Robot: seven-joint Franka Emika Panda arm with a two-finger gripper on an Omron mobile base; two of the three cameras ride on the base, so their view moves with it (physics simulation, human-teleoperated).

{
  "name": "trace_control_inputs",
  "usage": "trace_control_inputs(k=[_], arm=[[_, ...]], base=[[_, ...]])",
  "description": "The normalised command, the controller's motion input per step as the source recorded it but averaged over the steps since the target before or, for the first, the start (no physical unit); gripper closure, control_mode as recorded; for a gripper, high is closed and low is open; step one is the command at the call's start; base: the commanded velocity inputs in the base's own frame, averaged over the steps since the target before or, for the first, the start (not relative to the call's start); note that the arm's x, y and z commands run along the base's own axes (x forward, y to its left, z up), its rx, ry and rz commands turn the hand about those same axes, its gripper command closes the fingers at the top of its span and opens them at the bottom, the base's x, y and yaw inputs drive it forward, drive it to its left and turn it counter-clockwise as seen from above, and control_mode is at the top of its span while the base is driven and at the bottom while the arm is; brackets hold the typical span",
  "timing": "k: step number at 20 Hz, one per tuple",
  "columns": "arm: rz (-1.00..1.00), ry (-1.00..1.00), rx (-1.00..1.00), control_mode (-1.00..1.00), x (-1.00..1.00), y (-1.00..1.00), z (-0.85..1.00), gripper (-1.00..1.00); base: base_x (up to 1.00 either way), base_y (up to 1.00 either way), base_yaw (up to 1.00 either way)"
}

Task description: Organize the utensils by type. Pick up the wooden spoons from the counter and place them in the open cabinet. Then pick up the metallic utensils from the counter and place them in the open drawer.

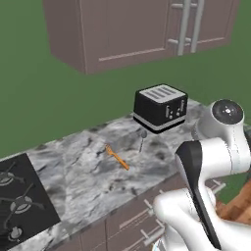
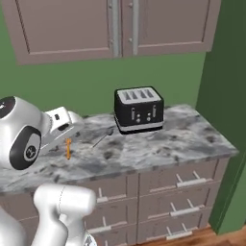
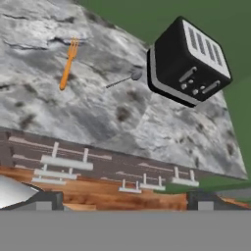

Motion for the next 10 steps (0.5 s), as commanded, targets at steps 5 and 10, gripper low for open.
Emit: trace_control_inputs(k=[5, 10], arm=[[0.0, 0.0, 0.0, 1.0, 0.0, 0.0, 0.0, -1.0], [0.0, 0.0, 0.0, 1.0, 0.0, 0.0, 0.0, -1.0]], base=[[0.03, 0.0, 0.65], [0.0, -0.01, 0.68]])
